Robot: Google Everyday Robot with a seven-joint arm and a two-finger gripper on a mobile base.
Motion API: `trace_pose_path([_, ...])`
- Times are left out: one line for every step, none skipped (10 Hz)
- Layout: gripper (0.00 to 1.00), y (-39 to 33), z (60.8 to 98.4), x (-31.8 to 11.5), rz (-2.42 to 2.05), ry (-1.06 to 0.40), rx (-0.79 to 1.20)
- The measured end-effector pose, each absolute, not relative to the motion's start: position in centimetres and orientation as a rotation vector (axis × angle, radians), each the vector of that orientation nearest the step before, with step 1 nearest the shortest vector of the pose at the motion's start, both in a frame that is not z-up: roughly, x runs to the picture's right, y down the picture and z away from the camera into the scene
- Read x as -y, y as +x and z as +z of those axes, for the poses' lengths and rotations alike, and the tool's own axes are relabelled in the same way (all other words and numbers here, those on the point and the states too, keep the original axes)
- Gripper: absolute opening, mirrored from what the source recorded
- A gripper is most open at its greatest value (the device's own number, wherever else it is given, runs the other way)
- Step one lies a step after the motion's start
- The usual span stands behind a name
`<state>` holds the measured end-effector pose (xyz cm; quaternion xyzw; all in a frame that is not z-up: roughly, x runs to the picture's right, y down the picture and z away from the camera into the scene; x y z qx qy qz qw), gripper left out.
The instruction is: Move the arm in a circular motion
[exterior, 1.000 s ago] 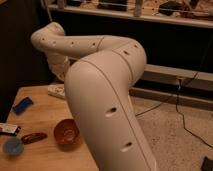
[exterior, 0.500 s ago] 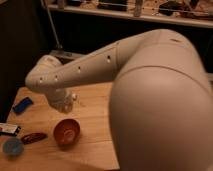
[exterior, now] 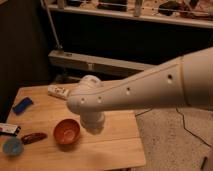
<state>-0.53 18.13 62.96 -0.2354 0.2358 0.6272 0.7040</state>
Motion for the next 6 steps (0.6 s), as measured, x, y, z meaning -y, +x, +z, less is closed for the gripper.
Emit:
trace_pose_path([0.09,4.1,63.0,-18.4,1.509,-0.505,-0.571])
trace_pose_path([0.09,7.6,63.1,-18.4,1.583,-0.486,-0.603])
trace_pose_path([0.09,13.6,63.3,-18.1,1.7,-0.447,-0.66])
trace_pose_path([0.09,20.2,63.5,-16.9,1.795,-0.381,-0.716])
trace_pose_path([0.09,24.5,63.8,-15.4,1.845,-0.327,-0.749])
trace_pose_path([0.09,28.6,64.4,-13.2,1.883,-0.268,-0.777])
